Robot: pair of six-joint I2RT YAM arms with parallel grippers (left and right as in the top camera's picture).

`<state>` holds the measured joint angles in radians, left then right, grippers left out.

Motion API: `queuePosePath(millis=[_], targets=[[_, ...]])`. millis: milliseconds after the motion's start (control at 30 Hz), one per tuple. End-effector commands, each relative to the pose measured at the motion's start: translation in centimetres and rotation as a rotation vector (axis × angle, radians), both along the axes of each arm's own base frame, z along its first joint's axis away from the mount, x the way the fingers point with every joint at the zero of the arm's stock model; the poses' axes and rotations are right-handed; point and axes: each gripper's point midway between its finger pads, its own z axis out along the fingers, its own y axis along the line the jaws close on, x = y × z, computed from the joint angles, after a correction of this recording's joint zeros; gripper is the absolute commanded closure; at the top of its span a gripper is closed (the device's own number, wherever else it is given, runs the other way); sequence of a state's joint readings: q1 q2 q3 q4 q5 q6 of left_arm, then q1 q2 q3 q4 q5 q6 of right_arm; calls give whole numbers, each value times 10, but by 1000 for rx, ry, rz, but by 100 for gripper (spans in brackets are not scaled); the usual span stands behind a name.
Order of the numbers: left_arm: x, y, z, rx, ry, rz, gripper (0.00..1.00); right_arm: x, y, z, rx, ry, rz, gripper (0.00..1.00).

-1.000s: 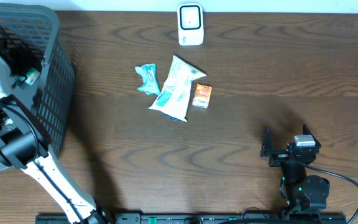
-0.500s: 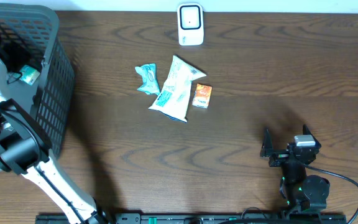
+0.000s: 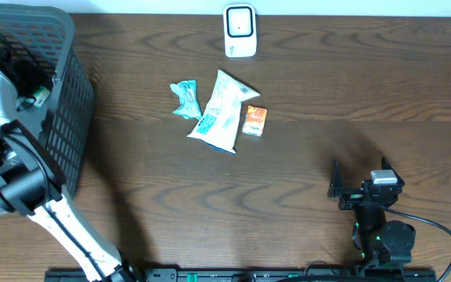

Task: Scan the item barcode
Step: 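Carry the Kleenex pack out and lower it onto the item pile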

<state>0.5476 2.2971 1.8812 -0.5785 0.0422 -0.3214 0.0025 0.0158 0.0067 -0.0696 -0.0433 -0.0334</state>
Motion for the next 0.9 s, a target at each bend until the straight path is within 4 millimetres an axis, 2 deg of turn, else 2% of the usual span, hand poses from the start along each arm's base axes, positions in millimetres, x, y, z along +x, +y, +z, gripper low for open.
queuePosePath(millis=[0, 133, 167, 200, 233, 267, 367, 467, 533, 567, 633, 667, 700, 733, 800, 867], targets=[[-8, 1, -29, -2, 64, 24, 14, 0, 0, 0, 10, 0, -3, 1], [-10, -1, -37, -13, 81, 22, 15, 0, 0, 0, 10, 0, -3, 1], [-11, -1, -38, -15, 85, 22, 20, 0, 0, 0, 10, 0, -3, 1], [-11, -1, -39, -16, 87, 22, 28, 0, 0, 0, 10, 0, -3, 1], [-12, -1, -39, -17, 87, 22, 46, 0, 0, 0, 10, 0, -3, 1], [-12, -1, -39, -17, 87, 22, 55, 0, 0, 0, 10, 1, -4, 1], [-13, -2, -36, -19, 90, 23, 92, 0, 0, 0, 10, 0, -3, 1], [-15, -3, -21, -13, 82, 23, 93, 0, 0, 0, 10, 0, -3, 1], [-15, -3, -4, -2, 62, 23, 92, 0, 0, 0, 10, 1, -3, 1], [-15, -3, 19, 16, 31, 24, 92, 0, 0, 0, 10, 0, -3, 1], [-16, -4, 43, 32, 2, 25, 93, 0, 0, 0, 10, 0, -3, 1], [-20, -9, 73, 41, -34, 23, 92, 0, 0, 0, 10, 0, -3, 1], [-22, -11, 87, 43, -54, 28, 92, 0, 0, 0, 10, 0, -3, 1], [-28, -15, 114, 47, -92, 55, 93, 0, 0, 0, 10, 0, -3, 1], [-37, -20, 144, 48, -139, 90, 93, 0, 0, 0, 10, 0, -3, 1], [-54, -31, 189, 39, -215, 154, 93, 0, 0, 0, 10, 0, -3, 1]])
